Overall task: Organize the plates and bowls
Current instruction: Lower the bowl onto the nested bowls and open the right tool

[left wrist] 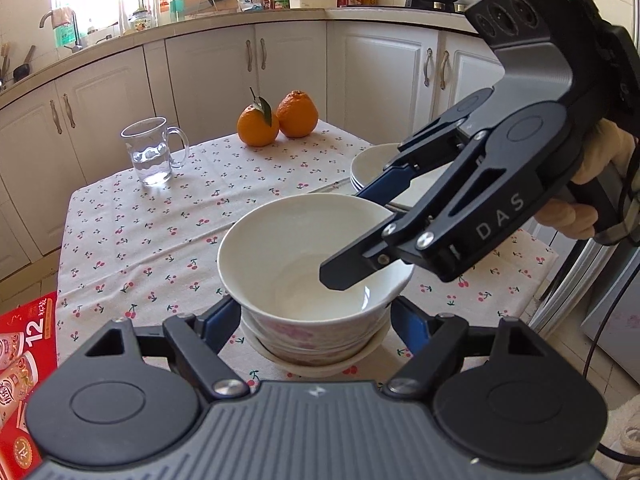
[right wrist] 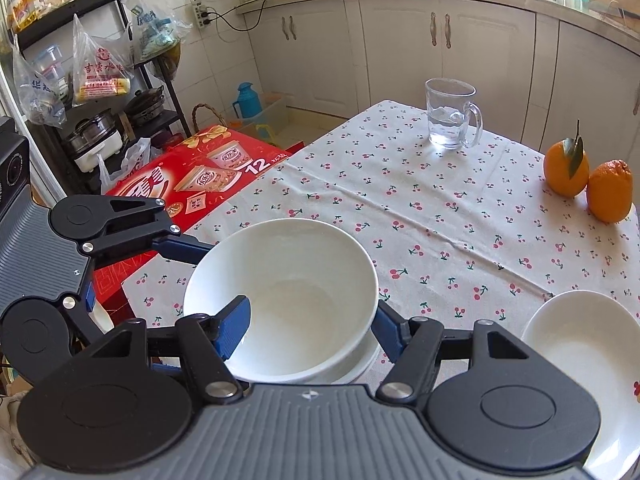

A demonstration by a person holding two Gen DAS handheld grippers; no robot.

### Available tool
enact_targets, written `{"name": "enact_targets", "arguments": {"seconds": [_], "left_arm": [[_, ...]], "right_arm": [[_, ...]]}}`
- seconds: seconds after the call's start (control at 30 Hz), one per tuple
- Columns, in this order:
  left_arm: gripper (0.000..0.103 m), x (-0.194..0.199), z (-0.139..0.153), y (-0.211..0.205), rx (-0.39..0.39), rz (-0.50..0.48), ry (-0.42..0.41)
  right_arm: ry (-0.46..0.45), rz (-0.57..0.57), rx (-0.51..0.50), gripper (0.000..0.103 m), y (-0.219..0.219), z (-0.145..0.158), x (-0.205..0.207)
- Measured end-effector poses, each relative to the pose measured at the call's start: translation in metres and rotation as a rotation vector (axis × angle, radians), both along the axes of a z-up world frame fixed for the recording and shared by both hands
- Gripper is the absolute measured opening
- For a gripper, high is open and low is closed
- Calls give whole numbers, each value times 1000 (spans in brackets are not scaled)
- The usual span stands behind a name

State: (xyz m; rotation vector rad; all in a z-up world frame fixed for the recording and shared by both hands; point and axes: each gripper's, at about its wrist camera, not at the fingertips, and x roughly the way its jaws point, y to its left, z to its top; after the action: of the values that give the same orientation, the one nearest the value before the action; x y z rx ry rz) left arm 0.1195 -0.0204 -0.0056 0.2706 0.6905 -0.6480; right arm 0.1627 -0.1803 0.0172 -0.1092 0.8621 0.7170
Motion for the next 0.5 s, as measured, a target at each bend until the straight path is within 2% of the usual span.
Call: {"name": "enact_targets", "arguments": {"seconds": [0.5], "left_arm": [[82,8,-9,0,-6,-1,25]], "right_arm": [[10,-15,-16,72,3,-12,9]]}}
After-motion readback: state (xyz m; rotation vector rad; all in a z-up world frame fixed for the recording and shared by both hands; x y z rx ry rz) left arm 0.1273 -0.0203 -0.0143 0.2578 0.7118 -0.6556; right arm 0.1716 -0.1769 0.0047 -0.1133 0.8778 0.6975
